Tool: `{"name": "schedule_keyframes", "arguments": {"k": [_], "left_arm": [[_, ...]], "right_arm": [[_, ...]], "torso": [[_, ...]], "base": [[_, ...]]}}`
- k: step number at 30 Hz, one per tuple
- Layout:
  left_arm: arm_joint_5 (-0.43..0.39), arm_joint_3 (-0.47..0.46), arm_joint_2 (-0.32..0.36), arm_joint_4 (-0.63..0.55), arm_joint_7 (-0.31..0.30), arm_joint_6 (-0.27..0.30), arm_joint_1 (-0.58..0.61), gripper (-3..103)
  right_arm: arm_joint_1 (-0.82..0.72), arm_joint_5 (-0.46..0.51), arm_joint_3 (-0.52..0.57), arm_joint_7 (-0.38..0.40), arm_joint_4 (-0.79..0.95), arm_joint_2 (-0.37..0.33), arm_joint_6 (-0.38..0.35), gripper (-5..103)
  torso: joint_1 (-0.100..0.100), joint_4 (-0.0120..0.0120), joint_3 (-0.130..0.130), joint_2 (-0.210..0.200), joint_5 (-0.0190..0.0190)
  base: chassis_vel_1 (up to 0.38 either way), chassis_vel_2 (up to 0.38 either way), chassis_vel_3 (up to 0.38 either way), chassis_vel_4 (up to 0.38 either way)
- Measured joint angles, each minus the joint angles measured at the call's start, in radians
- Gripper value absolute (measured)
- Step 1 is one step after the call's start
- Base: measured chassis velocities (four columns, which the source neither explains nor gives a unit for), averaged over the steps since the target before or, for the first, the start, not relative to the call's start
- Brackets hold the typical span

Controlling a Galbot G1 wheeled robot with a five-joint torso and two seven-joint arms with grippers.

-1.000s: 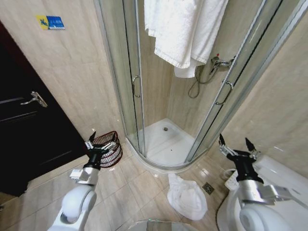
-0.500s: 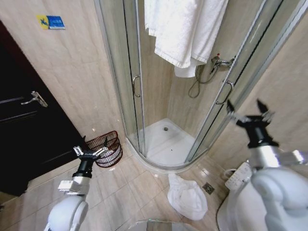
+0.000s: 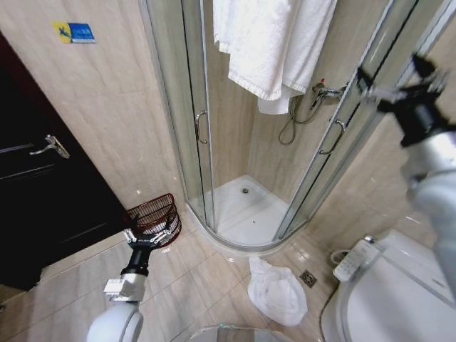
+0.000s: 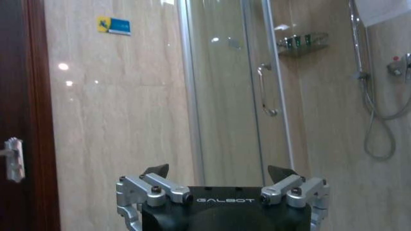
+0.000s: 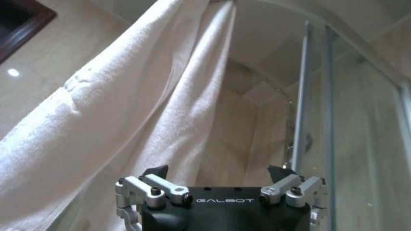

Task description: Discard the used towel into the hamper.

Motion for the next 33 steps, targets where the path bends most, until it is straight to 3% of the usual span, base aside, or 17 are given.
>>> {"name": "schedule_keyframes", "arguments": {"k": [6, 9, 15, 17, 20, 21, 23, 25, 26, 28, 33], "left_arm": [[-0.021, -0.017, 0.003, -0.005, -0.001, -0.018, 0.003, 100], [-0.042, -0.026, 0.009, 0.001, -0.006, -0.035, 0.004, 100], [-0.053, -0.039, 0.013, 0.001, -0.007, -0.039, 0.000, 100], [-0.057, -0.047, 0.014, -0.001, -0.007, -0.039, 0.000, 100], [-0.061, -0.054, 0.014, -0.003, -0.007, -0.041, 0.002, 100], [-0.065, -0.063, 0.013, -0.003, -0.007, -0.046, 0.005, 100], [-0.067, -0.065, 0.012, -0.003, -0.007, -0.047, 0.007, 100], [-0.078, -0.083, 0.011, -0.004, -0.005, -0.056, 0.012, 100], [-0.078, -0.083, 0.011, -0.004, -0.005, -0.056, 0.012, 100], [-0.085, -0.103, 0.009, -0.007, -0.002, -0.069, 0.016, 100], [-0.104, -0.124, 0.008, -0.018, 0.001, -0.080, 0.021, 100]], "right_arm": [[0.141, 0.046, -0.083, -0.014, -0.029, -0.027, -0.034, 100], [0.378, 0.047, -0.239, 0.002, -0.091, 0.014, -0.064, 100], [0.603, 0.038, -0.424, 0.022, -0.168, 0.084, -0.087, 100], [0.775, 0.033, -0.532, 0.048, -0.224, 0.147, -0.099, 100], [0.887, 0.030, -0.598, 0.076, -0.270, 0.207, -0.108, 100], [0.972, 0.034, -0.643, 0.106, -0.316, 0.269, -0.117, 100], [0.997, 0.037, -0.654, 0.116, -0.327, 0.288, -0.122, 100], [1.119, 0.043, -0.698, 0.161, -0.391, 0.388, -0.152, 100], [1.119, 0.043, -0.698, 0.161, -0.391, 0.388, -0.152, 100], [1.211, 0.015, -0.729, 0.186, -0.466, 0.474, -0.177, 100], [1.301, -0.050, -0.747, 0.233, -0.585, 0.572, -0.200, 100]], "torso": [[-0.001, -0.0006, 0.000, 0.000, 0.0003], [-0.001, -0.0002, -0.001, -0.001, -0.0006], [-0.001, 0.0000, 0.000, -0.001, 0.0003], [0.000, 0.0001, -0.001, -0.001, -0.0009], [-0.001, 0.0000, -0.001, -0.001, -0.0005], [-0.001, -0.0002, -0.001, -0.001, -0.0001], [-0.001, -0.0002, -0.001, -0.001, -0.0002], [-0.001, 0.0000, -0.001, -0.001, -0.0010], [-0.001, 0.0000, -0.001, -0.001, -0.0010], [-0.001, 0.0001, -0.001, -0.001, -0.0010], [-0.001, 0.0000, -0.001, -0.001, -0.0005]], "base": [[0.000, 0.000, 0.000, 0.000], [0.000, 0.000, 0.000, 0.000], [0.000, 0.000, 0.000, 0.000], [0.000, 0.000, 0.000, 0.000], [0.000, 0.000, 0.000, 0.000], [0.000, 0.000, 0.000, 0.000], [0.000, 0.000, 0.000, 0.000], [0.000, 0.000, 0.000, 0.000], [0.000, 0.000, 0.000, 0.000], [0.000, 0.000, 0.000, 0.000], [0.000, 0.000, 0.000, 0.000]]}}
